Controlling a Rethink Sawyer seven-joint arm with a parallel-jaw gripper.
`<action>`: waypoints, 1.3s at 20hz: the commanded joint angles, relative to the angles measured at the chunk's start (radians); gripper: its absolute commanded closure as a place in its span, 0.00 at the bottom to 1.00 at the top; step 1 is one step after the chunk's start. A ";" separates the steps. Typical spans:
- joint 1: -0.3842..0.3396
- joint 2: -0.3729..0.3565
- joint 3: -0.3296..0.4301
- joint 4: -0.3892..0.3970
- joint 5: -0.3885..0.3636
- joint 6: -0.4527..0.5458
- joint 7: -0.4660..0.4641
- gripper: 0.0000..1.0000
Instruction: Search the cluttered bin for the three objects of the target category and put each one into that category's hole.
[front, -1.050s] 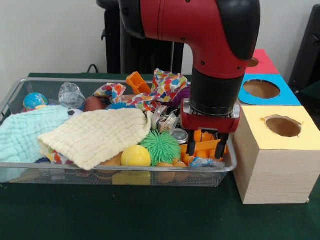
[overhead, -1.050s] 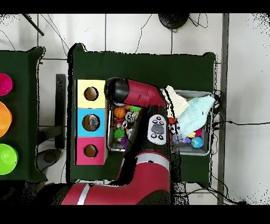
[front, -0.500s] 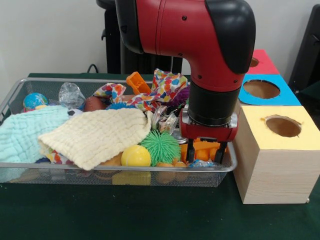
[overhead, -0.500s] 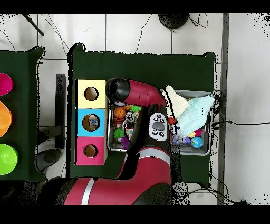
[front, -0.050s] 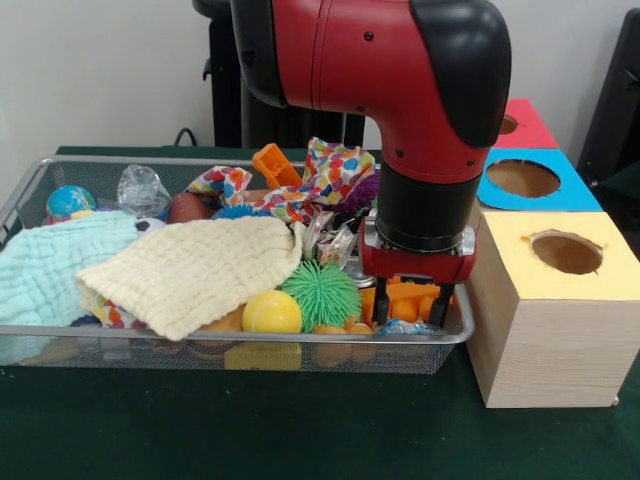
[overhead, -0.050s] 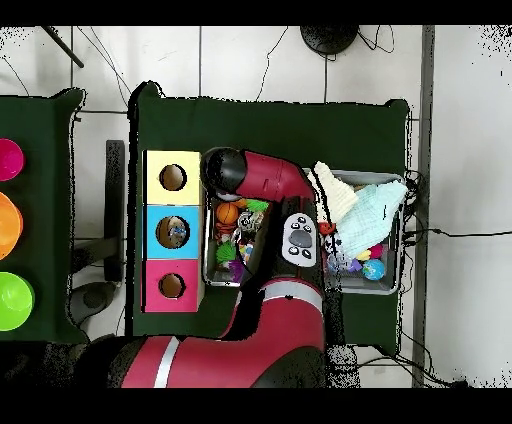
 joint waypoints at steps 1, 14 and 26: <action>-0.023 0.048 0.109 0.023 -0.036 -0.074 0.066 0.00; -0.064 0.126 0.141 -0.002 -0.079 -0.190 0.017 0.00; -0.093 0.176 0.180 -0.073 -0.106 -0.189 0.011 0.00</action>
